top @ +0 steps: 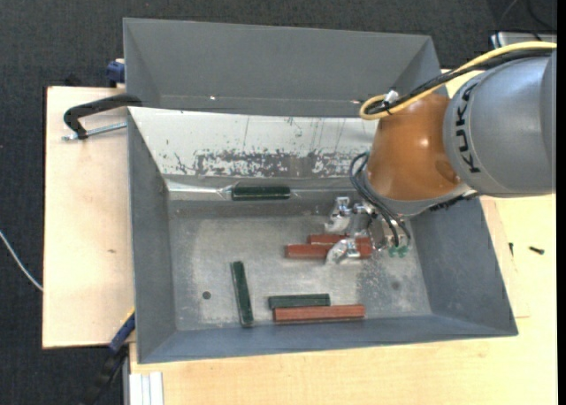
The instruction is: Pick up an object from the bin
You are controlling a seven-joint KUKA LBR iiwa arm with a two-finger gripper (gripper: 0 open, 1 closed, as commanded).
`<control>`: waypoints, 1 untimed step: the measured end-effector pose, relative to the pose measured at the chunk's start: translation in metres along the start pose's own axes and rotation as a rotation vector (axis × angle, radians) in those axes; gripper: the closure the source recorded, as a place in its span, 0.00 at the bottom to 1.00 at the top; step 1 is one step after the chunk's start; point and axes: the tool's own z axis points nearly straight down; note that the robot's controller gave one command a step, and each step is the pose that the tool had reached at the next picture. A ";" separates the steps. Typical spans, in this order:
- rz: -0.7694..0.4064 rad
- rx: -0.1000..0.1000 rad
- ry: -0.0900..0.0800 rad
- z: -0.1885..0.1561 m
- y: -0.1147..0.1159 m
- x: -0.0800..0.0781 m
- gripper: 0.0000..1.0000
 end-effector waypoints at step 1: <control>0.000 -0.004 0.009 -0.017 0.001 0.002 1.00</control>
Offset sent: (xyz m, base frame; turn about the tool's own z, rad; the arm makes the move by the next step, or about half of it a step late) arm 0.0000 0.0001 0.0453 0.0000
